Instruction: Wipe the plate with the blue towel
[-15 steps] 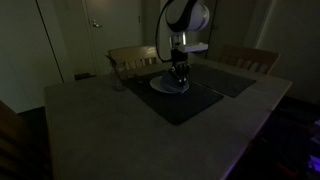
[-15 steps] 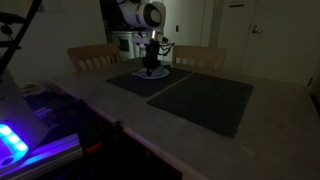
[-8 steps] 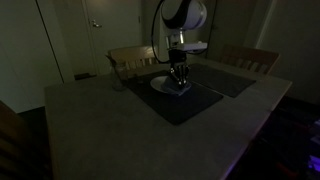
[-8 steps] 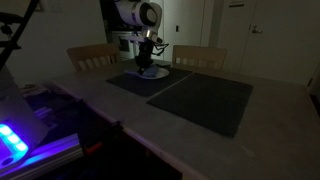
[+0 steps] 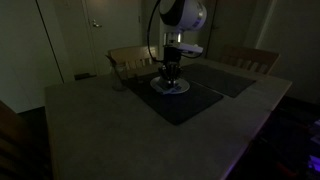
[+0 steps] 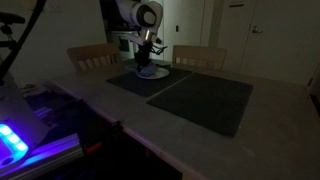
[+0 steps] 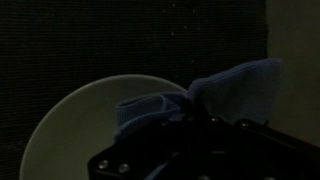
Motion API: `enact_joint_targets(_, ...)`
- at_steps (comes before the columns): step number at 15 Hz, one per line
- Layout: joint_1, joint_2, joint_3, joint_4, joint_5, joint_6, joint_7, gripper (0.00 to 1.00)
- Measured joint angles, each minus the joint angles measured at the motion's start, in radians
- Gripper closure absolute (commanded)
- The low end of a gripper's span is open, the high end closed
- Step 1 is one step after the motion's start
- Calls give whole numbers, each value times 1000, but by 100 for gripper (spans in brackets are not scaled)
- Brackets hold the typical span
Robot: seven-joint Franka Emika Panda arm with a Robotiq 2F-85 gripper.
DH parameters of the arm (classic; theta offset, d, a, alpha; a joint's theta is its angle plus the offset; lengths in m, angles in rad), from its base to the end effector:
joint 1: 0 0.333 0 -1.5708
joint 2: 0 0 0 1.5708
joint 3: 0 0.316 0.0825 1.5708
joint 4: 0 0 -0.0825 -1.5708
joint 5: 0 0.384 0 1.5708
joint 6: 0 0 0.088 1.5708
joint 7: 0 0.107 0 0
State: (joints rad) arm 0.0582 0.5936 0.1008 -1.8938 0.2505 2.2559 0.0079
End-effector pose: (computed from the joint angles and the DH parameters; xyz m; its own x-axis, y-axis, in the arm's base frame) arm 0.5981 0.1014 0.1725 0.9683 -0.0140 -0.2493 -0.0665 -0.9768 -0.2036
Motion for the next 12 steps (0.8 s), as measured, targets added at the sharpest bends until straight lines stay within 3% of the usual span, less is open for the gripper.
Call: enact_joint_targets(12, -59, 61, 21, 45, 48, 146, -120, 99)
